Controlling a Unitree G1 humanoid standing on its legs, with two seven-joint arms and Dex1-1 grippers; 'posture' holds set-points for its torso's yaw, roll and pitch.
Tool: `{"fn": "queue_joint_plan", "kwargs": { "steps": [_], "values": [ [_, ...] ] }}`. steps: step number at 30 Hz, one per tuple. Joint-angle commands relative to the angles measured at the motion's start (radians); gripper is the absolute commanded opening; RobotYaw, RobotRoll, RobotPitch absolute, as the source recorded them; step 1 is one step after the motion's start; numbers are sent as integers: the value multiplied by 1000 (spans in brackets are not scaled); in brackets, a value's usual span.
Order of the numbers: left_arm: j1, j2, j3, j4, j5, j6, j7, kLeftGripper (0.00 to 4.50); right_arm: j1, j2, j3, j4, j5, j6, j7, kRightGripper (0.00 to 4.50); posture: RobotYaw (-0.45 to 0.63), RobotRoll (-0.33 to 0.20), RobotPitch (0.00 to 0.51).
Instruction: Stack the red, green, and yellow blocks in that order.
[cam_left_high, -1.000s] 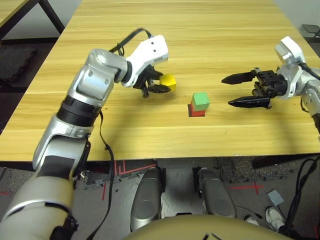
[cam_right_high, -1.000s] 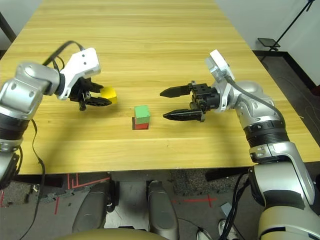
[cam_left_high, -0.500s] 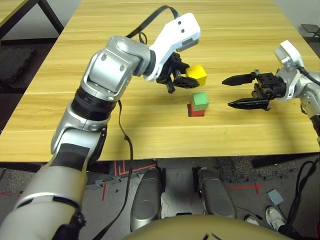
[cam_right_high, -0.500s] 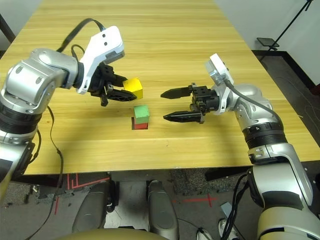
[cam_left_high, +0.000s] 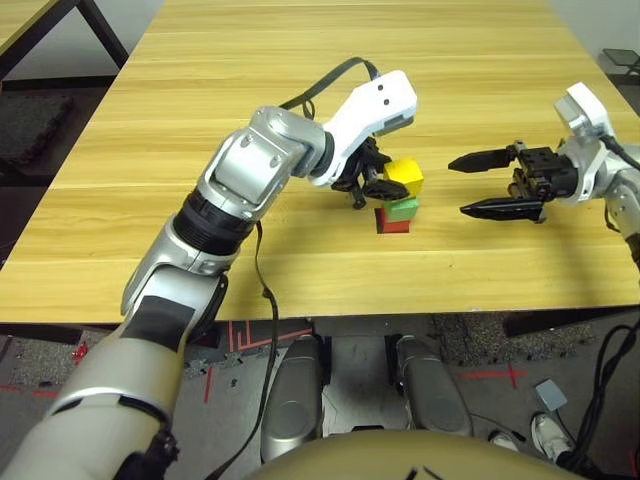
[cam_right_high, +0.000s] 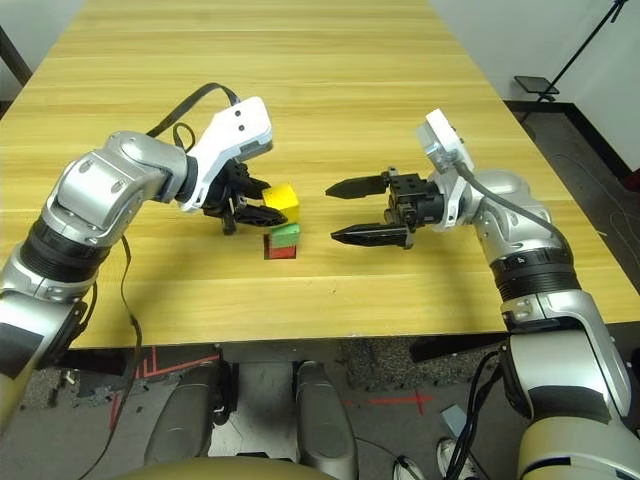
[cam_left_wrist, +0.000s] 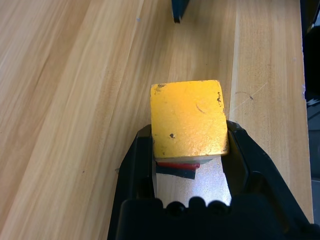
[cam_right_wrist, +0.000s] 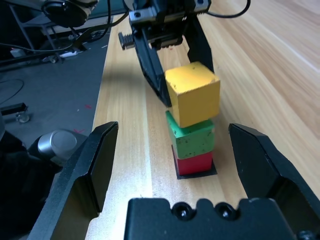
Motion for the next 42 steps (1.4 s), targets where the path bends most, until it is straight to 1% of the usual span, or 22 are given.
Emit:
{"fn": "queue_joint_plan", "kwargs": {
  "steps": [1, 9, 11, 13, 15, 16, 17, 19, 21, 23, 25, 26, 27, 29, 30, 32, 33, 35, 37, 42],
  "values": [
    [14, -1, -24, -18, -9, -16, 3, 1935, 13, -5, -16, -12, -15, 10, 6, 4500, 145, 25, 153],
    [24, 4, -41, -6, -2, -41, 3, 1935, 21, 1, -33, -17, -24, 20, 6, 4500, 138, 27, 160],
    [29, 6, -45, 5, 6, -67, 3, 2714, 26, 2, -38, -19, -25, 21, 6, 4500, 139, 26, 160],
    [33, 8, -26, 1, 2, -90, 6, 3265, 32, 2, -43, -22, -24, 20, 6, 4500, 138, 24, 160],
    [38, 8, 34, -25, -24, -110, 12, 3969, 38, 0, -54, -28, -23, 26, 6, 4500, 136, 22, 157],
    [38, 13, 83, -49, -41, -113, 23, 4272, 38, 1, -68, -28, -22, 35, 6, 4500, 133, 19, 157],
    [36, 14, 131, -72, -55, -107, 40, 4465, 37, -1, -82, -26, -18, 43, 6, 4500, 133, 16, 155],
    [35, -1, 269, -123, -99, -61, 110, 4465, 27, 0, -127, -10, -18, 72, 5, 4500, 137, 13, 153],
    [57, -28, 413, -180, -128, -16, 211, 4465, 19, -6, -174, 23, -24, 87, -8, 4500, 144, 10, 151],
    [118, -79, 568, -246, -133, -3, 349, 4465, 8, -8, -233, 82, -30, 89, -56, 4500, 152, 7, 146],
    [237, -112, 683, -307, -107, -55, 460, 4465, -5, -7, -295, 183, -56, 44, -128, 4500, 158, 3, 143],
    [294, -121, 704, -326, -88, -88, 499, 4465, -13, -11, -318, 242, -74, 9, -152, 4500, 163, -3, 140],
    [382, -120, 730, -335, -66, -153, 525, 4465, -15, -11, -352, 308, -94, -33, -225, 4500, 164, -4, 139],
    [496, -132, 745, -332, -40, -261, 569, 4465, -24, -13, -400, 408, -122, -93, -311, 4500, 157, -4, 137],
    [574, -142, 765, -302, -19, -360, 589, 4465, -21, -4, -437, 448, -124, -123, -390, 4500, 151, -3, 136],
    [674, -180, 795, -249, -3, -496, 633, 4465, -22, 6, -496, 509, -124, -164, -493, 4500, 138, -11, 139],
    [710, -193, 802, -213, 3, -559, 645, 4465, -17, 10, -514, 534, -135, -191, -551, 4500, 129, -19, 150],
    [757, -204, 797, -146, 14, -672, 649, 4465, -1, 16, -534, 567, -159, -245, -616, 4500, 125, -22, 154],
    [783, -215, 782, -99, 23, -753, 658, 4465, 18, 17, -555, 602, -178, -288, -662, 4500, 125, -22, 154],
    [787, -221, 761, -18, 31, -888, 685, 4465, 58, 16, -603, 652, -207, -358, -745, 4500, 115, -28, 152]
  ]
}}
